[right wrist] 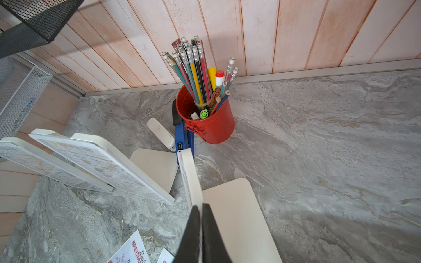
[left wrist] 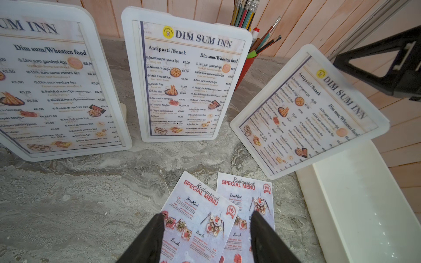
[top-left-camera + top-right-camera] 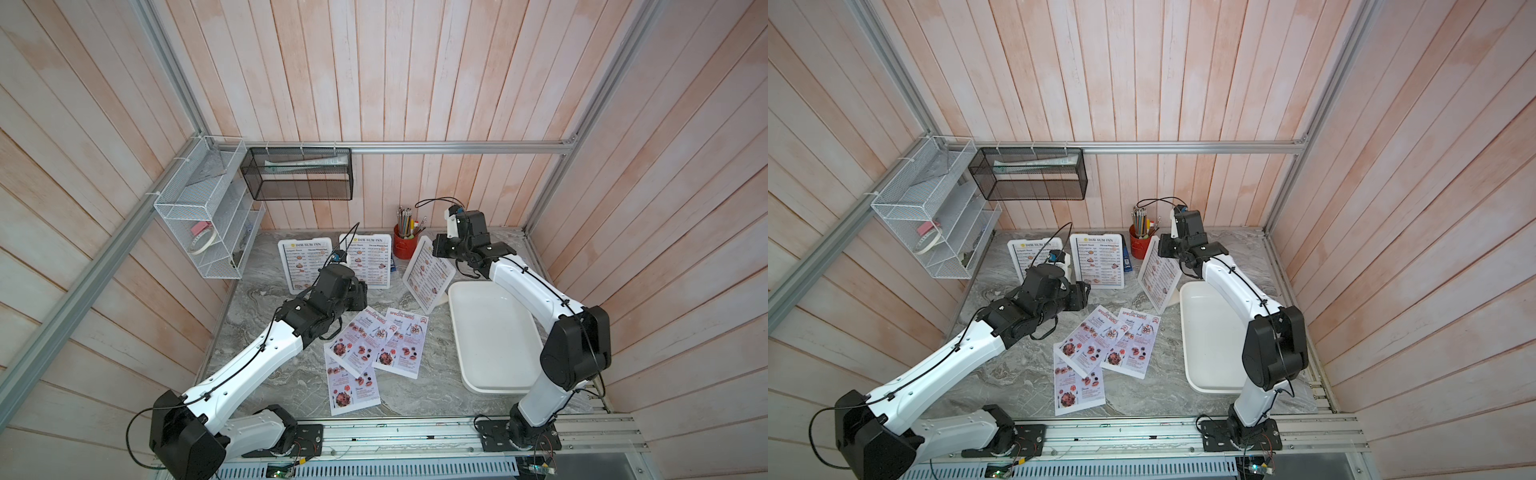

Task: Replace the menus in the menu holders
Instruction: Insert the menu into the menu holder, then adjust the menu holder at the center of the board.

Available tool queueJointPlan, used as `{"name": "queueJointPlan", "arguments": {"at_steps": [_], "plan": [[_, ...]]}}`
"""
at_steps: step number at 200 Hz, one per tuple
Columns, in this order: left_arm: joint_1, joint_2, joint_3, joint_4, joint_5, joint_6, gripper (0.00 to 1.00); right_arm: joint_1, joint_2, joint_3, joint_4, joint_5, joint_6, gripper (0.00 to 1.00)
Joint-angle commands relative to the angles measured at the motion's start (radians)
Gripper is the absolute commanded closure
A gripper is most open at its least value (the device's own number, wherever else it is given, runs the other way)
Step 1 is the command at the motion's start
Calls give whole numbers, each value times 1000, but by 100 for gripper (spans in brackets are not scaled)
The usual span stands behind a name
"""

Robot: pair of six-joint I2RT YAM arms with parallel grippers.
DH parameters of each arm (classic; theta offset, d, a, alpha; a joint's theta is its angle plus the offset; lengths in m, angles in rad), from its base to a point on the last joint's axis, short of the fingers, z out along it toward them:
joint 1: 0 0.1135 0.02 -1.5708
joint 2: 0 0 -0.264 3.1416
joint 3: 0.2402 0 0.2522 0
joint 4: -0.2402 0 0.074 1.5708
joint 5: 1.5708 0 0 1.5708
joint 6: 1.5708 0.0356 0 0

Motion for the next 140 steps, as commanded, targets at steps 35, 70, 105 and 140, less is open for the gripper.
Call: {"name": "queueJointPlan", "arguments": {"at_steps": [35,70,105,140], "plan": [[8,-19,4,-3,-12,2,37,2,-110,-12,-37,-47,-27,85],[10,-22,-6,-1,-12,0,37,82,-208,-138,-15,-130,-64,81],[10,-24,-8,-2,-10,-1,37,172,-259,-303,26,-149,-42,81],[11,-37,-19,-4,-11,-7,37,181,-249,-456,111,-100,-1,86]]}}
